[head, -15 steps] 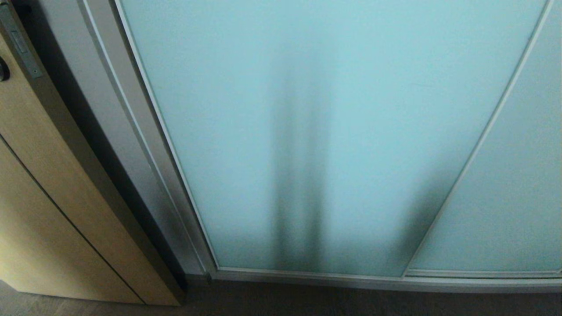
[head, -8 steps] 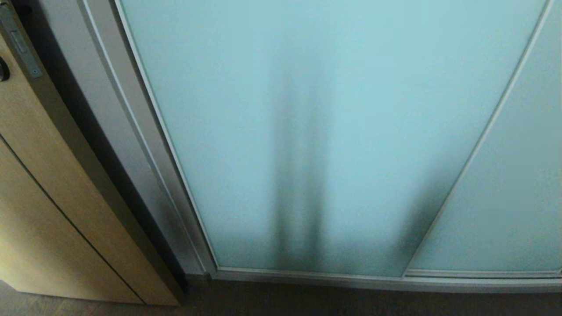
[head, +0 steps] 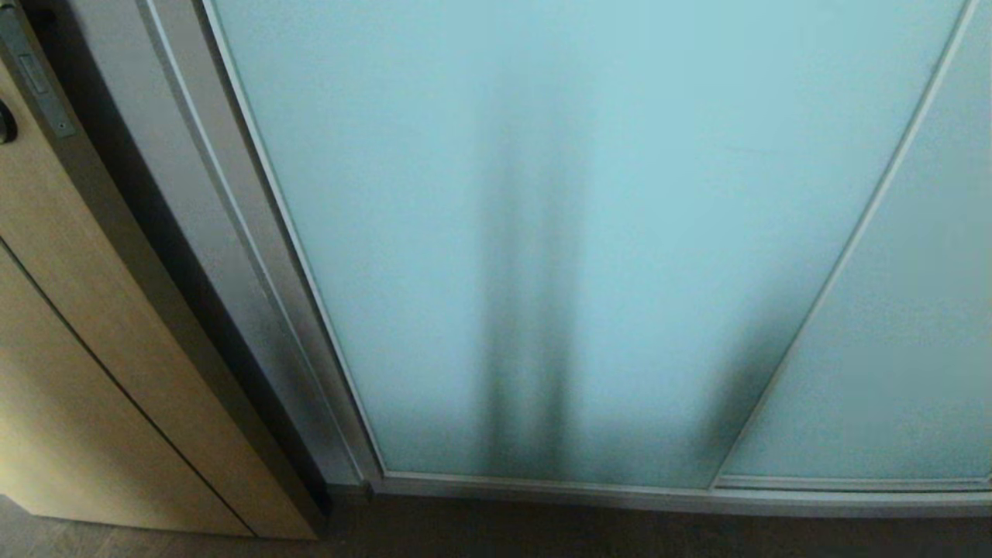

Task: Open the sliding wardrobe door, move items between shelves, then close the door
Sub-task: Open the door

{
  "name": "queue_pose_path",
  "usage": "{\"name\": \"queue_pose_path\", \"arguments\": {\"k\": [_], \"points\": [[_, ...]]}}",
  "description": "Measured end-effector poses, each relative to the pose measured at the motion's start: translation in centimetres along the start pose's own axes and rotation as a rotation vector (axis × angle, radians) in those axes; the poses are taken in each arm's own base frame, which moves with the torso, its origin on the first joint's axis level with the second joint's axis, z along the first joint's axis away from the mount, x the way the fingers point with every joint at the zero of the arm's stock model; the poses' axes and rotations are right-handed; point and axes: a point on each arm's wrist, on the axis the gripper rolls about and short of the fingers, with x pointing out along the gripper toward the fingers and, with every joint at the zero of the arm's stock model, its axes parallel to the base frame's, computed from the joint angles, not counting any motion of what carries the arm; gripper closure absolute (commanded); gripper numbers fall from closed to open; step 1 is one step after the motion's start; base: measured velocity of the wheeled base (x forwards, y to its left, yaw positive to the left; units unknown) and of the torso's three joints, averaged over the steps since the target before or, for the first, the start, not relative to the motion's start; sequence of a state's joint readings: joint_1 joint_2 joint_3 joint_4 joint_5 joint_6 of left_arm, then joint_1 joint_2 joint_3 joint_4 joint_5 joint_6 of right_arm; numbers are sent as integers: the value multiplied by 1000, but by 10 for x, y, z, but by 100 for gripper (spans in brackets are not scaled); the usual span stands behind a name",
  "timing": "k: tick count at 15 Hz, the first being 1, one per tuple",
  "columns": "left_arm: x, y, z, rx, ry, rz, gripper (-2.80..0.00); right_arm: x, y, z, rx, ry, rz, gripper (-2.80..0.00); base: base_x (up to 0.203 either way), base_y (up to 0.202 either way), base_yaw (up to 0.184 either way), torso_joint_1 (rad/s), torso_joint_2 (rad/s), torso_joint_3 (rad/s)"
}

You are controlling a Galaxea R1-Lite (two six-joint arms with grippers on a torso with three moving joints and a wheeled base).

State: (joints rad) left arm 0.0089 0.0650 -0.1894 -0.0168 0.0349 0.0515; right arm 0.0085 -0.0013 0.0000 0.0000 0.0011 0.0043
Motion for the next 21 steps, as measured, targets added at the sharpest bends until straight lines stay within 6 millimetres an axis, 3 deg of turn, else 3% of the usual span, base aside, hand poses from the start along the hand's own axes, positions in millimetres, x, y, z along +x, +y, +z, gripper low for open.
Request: {"name": "queue_pose_path", "arguments": {"k": [2, 5, 8, 10, 15, 18, 21], "points": [[6, 2, 38, -2, -52, 6, 0, 0, 0, 0, 0, 0, 0, 0, 0, 0, 0, 0, 0, 0], [35, 4, 88, -7, -128, 32, 0, 0, 0, 0, 0, 0, 1, 0, 0, 0, 0, 0, 0, 0], [83, 6, 139, -20, -242, 97, 0, 0, 0, 0, 0, 0, 1, 0, 0, 0, 0, 0, 0, 0], [118, 7, 158, -27, -275, 137, 0, 0, 0, 0, 0, 0, 1, 0, 0, 0, 0, 0, 0, 0], [215, 7, 172, -56, -315, 283, 0, 0, 0, 0, 0, 0, 0, 0, 0, 0, 0, 0, 0, 0], [259, 5, 161, -66, -282, 306, 0, 0, 0, 0, 0, 0, 1, 0, 0, 0, 0, 0, 0, 0], [290, 2, 146, -70, -279, 293, 0, 0, 0, 0, 0, 0, 1, 0, 0, 0, 0, 0, 0, 0]]}}
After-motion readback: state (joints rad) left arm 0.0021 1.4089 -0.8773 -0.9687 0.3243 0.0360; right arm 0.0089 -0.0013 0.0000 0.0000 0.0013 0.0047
